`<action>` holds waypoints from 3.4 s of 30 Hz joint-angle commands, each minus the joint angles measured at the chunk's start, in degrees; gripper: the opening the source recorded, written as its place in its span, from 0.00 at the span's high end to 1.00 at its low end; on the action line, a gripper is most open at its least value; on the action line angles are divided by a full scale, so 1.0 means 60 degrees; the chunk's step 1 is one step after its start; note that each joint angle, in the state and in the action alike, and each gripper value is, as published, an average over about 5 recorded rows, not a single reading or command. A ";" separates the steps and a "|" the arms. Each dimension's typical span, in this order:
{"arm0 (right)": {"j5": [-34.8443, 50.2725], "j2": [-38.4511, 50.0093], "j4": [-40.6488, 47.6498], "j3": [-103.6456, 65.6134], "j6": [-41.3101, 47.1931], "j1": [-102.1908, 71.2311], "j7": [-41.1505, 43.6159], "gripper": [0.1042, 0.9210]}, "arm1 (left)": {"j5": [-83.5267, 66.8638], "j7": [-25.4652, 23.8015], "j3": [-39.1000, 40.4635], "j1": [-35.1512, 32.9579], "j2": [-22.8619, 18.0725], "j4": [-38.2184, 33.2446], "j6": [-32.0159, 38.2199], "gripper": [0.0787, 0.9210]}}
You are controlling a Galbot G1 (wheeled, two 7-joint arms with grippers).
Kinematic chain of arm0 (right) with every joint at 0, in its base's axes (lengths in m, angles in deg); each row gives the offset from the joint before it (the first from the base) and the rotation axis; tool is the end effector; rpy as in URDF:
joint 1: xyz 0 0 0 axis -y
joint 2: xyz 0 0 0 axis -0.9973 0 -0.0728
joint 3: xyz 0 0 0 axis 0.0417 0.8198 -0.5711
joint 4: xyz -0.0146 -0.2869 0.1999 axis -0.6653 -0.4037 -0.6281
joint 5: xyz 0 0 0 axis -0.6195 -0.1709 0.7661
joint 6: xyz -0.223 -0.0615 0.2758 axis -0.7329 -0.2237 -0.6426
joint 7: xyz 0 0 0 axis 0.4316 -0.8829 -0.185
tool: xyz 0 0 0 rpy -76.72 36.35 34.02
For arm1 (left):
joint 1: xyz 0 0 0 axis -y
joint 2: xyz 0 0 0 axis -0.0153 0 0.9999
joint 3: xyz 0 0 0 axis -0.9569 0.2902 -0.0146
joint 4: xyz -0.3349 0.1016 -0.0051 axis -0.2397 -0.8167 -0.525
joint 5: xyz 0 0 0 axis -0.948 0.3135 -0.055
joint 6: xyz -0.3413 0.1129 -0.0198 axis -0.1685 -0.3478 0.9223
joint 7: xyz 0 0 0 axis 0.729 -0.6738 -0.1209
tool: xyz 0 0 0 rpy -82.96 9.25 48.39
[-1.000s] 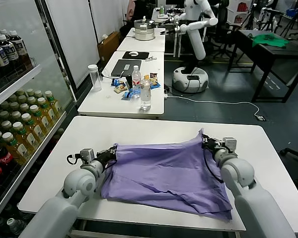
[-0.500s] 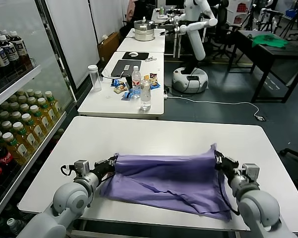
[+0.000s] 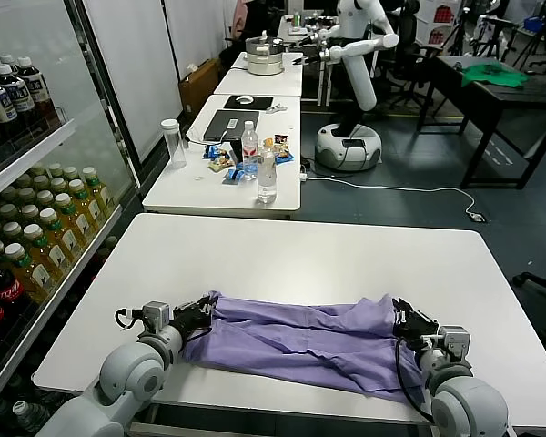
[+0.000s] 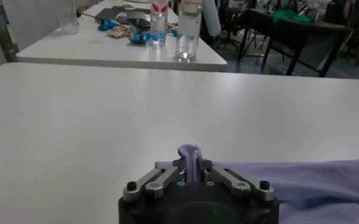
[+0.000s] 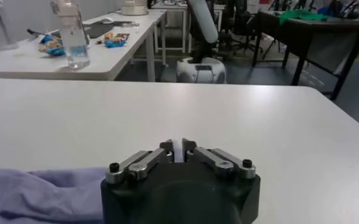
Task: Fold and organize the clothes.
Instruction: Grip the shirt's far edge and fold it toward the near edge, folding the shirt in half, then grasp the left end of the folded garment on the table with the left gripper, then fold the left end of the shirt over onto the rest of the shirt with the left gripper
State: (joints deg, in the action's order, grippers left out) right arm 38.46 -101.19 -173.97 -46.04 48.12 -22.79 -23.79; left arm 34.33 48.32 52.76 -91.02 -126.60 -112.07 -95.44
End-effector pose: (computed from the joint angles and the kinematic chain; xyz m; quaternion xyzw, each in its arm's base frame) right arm 0.2447 -0.0704 -0.2389 0.0119 -0.9796 0.0059 0.2005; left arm 0.3158 0.0380 -0.2598 -0.1259 -0.9557 0.0034 0.2661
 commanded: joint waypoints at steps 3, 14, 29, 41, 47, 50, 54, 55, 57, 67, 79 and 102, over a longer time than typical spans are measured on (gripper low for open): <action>-0.0553 -0.0232 -0.0671 -0.0337 -0.0012 -0.0901 0.0050 0.55 | 0.3058 0.0655 -0.0025 -0.1238 -0.0494 -0.0973 0.0995 0.63; -0.0683 -0.0316 -0.0991 -0.0600 -0.0095 -0.1456 0.0099 0.19 | 0.4340 0.1294 0.0318 -0.1375 -0.1895 0.0334 0.1325 0.25; -0.0461 -0.0119 -0.1048 -0.0735 -0.0137 -0.1450 0.0100 0.12 | 0.3887 0.1165 0.0239 -0.1637 -0.2124 0.0684 0.1319 0.46; -0.0162 0.0060 -0.1069 -0.0803 -0.0164 -0.1321 0.0091 0.12 | 0.2929 0.0849 -0.1118 -0.1651 -0.1000 0.0280 0.1586 0.87; -0.0086 0.0126 -0.1059 -0.0814 -0.0193 -0.1208 0.0099 0.12 | 0.1597 0.0627 -0.3109 -0.1741 0.0376 -0.0198 0.1523 0.97; -0.0066 0.0119 -0.1082 -0.0835 -0.0202 -0.1198 0.0100 0.12 | 0.0815 0.0566 -0.4112 -0.1732 0.0749 -0.0431 0.1346 0.97; -0.0061 0.0124 -0.1158 -0.0888 -0.0211 -0.1285 0.0106 0.12 | -0.0782 0.0579 -0.4885 -0.1724 0.0797 -0.1138 0.1057 0.97; -0.0061 0.0130 -0.1171 -0.0905 -0.0214 -0.1310 0.0107 0.12 | -0.1283 0.0578 -0.4899 -0.1747 0.0725 -0.1425 0.1016 0.97; -0.0062 0.0140 -0.1189 -0.0947 -0.0221 -0.1355 0.0106 0.12 | -0.2235 0.0570 -0.4692 -0.1807 0.0497 -0.2042 0.0988 0.97; -0.0087 0.0133 -0.1319 -0.1081 -0.0242 -0.1598 0.0104 0.12 | -0.4069 0.0731 -0.1816 -0.1767 -0.1610 -0.3611 0.1056 0.97; -0.0136 0.0074 -0.1374 -0.1120 -0.0264 -0.1718 0.0116 0.12 | -0.4121 0.1115 0.0287 -0.0306 -0.3244 -0.1402 0.1435 0.97; -0.0139 0.0056 -0.1071 -0.0970 -0.0277 -0.1424 0.0129 0.12 | -0.3149 -0.0030 0.1025 0.0153 -0.3750 -0.0247 0.1637 0.73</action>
State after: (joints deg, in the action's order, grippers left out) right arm 37.64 -100.77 -180.70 -52.05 46.46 -31.71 -22.99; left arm 14.65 51.43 57.70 -90.12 -147.97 -114.87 -86.40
